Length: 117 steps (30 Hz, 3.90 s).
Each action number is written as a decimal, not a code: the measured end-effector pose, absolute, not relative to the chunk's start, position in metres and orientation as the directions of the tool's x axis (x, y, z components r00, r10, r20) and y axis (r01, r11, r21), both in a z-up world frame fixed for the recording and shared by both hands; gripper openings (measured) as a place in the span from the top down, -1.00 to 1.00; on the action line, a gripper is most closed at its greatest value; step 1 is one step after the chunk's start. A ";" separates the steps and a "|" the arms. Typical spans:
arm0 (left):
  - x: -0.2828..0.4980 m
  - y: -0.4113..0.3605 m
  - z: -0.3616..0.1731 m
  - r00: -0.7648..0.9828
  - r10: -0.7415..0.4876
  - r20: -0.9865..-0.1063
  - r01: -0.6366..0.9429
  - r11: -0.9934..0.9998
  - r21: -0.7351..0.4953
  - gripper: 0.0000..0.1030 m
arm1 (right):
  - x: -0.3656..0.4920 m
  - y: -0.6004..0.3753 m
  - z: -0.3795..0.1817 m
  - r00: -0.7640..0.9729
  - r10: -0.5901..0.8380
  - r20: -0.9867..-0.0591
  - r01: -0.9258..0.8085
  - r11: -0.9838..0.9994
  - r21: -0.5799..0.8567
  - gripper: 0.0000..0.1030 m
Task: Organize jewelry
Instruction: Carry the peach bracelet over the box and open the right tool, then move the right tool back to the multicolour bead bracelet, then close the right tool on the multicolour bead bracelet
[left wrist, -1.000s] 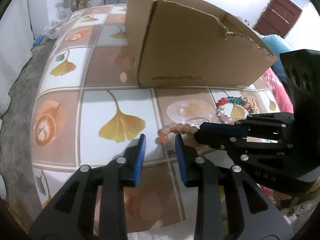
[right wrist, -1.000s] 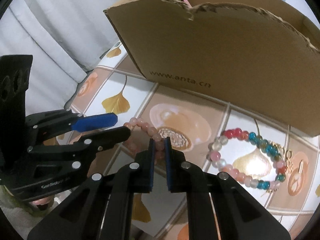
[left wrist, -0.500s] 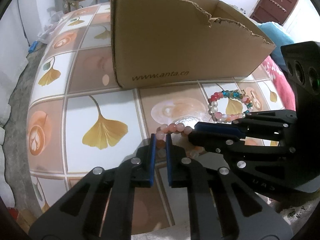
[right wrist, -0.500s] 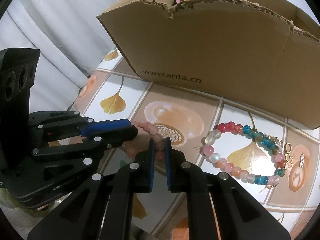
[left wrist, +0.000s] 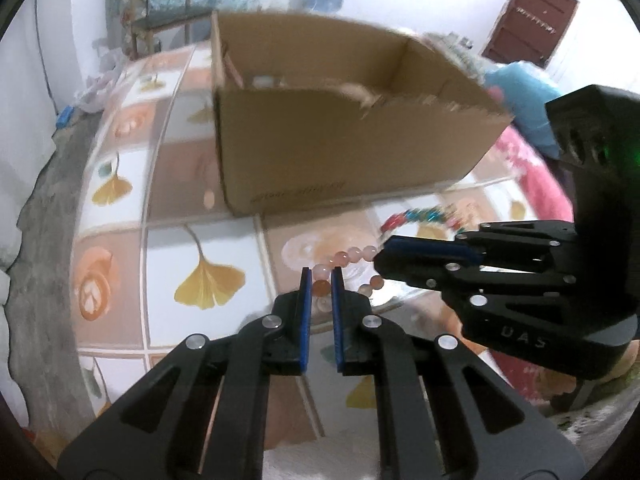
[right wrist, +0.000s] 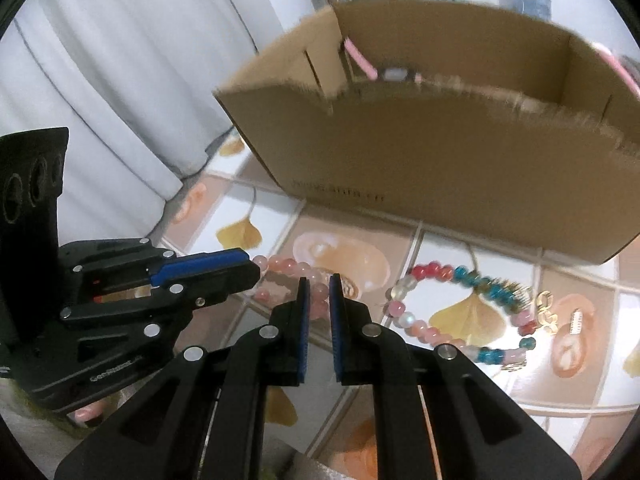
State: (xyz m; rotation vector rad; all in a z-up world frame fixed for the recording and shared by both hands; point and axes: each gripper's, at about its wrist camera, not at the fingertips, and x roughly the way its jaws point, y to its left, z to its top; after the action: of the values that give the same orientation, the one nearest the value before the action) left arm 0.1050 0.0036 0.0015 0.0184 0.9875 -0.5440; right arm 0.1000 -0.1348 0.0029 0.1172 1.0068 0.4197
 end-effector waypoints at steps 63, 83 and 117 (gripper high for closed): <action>0.108 -0.012 0.042 0.451 -0.553 -0.701 0.555 0.789 -0.264 0.04 | 0.102 -0.275 0.014 0.496 0.606 -0.622 -0.054 0.736 0.675 0.12; 0.143 -0.088 -0.048 0.299 -0.465 -0.833 0.527 0.808 -0.262 0.47 | 0.078 -0.287 -0.018 0.494 0.451 -0.743 0.061 0.835 0.547 0.29; 0.118 -0.009 -0.044 0.333 -0.517 -0.789 0.431 0.827 -0.361 0.83 | 0.084 -0.243 -0.033 0.411 0.379 -0.829 -0.011 0.911 0.412 0.53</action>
State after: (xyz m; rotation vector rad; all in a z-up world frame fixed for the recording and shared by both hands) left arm 0.1177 -0.0094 -0.0436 -0.0922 1.0646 -0.6199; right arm 0.0838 -0.2427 -0.0333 0.3703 1.1273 0.2524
